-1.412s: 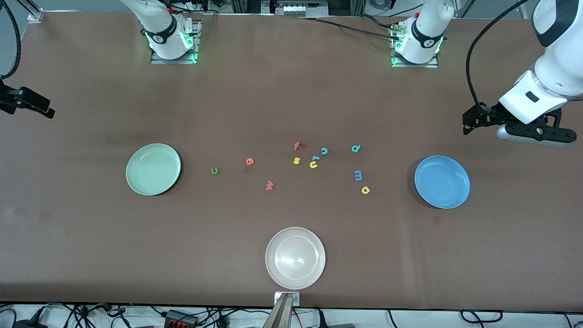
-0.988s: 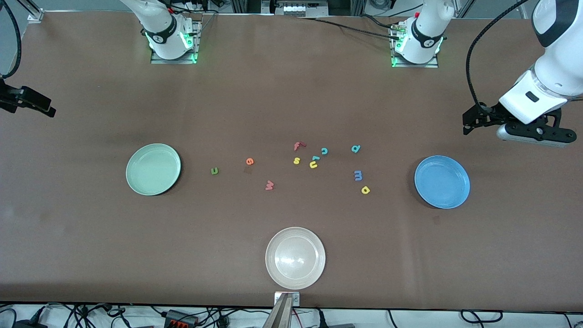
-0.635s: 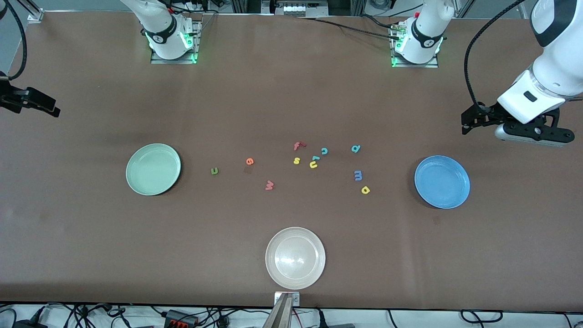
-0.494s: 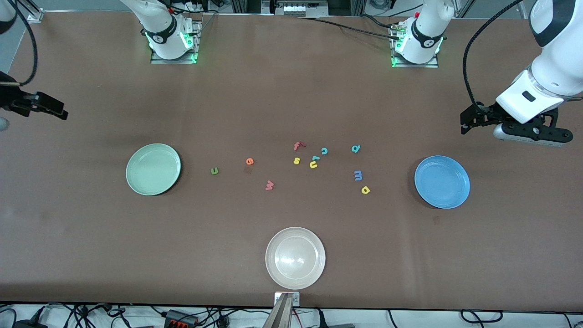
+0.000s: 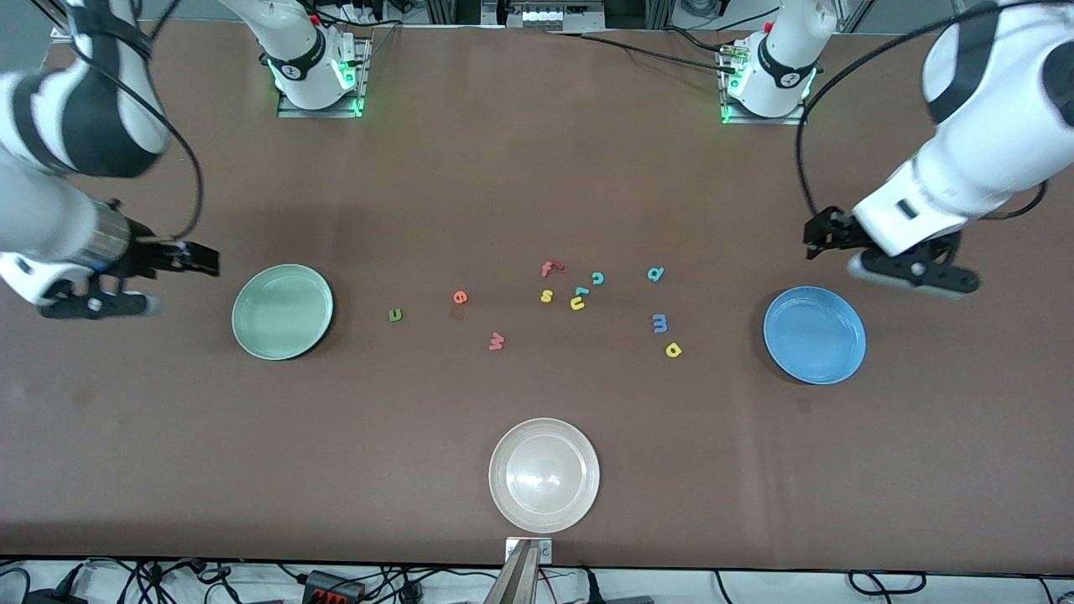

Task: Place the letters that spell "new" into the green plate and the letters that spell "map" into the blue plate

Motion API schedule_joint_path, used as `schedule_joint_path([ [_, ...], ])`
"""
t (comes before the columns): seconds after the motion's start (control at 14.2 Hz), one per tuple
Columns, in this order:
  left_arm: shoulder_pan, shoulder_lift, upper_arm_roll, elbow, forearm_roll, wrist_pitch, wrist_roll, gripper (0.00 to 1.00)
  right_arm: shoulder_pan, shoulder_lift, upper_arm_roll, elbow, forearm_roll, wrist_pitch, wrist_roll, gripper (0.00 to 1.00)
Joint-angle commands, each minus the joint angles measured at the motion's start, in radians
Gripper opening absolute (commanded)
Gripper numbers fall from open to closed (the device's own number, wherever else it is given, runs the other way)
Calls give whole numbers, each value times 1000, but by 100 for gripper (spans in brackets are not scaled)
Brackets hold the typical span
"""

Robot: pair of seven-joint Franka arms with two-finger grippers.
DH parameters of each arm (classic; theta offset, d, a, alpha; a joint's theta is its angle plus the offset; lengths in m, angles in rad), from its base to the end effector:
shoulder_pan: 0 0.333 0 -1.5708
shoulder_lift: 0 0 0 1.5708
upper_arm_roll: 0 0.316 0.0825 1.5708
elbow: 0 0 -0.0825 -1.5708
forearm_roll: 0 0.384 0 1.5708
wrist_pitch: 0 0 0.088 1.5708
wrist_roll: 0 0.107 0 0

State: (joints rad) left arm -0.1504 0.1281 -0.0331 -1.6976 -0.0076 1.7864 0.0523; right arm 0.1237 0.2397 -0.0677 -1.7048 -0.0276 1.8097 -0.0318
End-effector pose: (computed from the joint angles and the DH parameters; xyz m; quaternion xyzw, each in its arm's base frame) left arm 0.5883 -0.1089 0.5085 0.9930 -0.1166 -0.0200 0.0045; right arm 0.6146 0.0351 0.4395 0.9963 0.0484 -0.0668 0.0220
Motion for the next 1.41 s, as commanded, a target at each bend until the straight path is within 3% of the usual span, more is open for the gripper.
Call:
schedule_joint_path([
  [0.0, -59, 147, 4, 105, -11, 5, -2, 100, 92, 87, -3, 8, 2, 69, 27, 100],
  [0.21, -92, 246, 4, 127, -17, 16, -14, 100, 171, 182, -3, -6, 3, 161, 82, 100],
  [0.49, -150, 320, 4, 122, -51, 92, -352, 100, 279, 295, -3, -10, 11, 247, 205, 99],
  [0.64, -167, 373, 5, 118, -49, 131, -391, 100, 307, 345, -1, -10, 12, 322, 226, 96],
  [0.92, -192, 484, 4, 102, -49, 195, -391, 100, 356, 392, -1, -9, 77, 401, 311, 86],
  [1.13, -205, 492, 4, 10, -51, 327, -393, 100, 356, 423, -1, -12, 78, 392, 339, 76],
  [1.34, -225, 507, 4, -10, -51, 399, -394, 100, 364, 448, -1, -13, 80, 398, 339, 65],
])
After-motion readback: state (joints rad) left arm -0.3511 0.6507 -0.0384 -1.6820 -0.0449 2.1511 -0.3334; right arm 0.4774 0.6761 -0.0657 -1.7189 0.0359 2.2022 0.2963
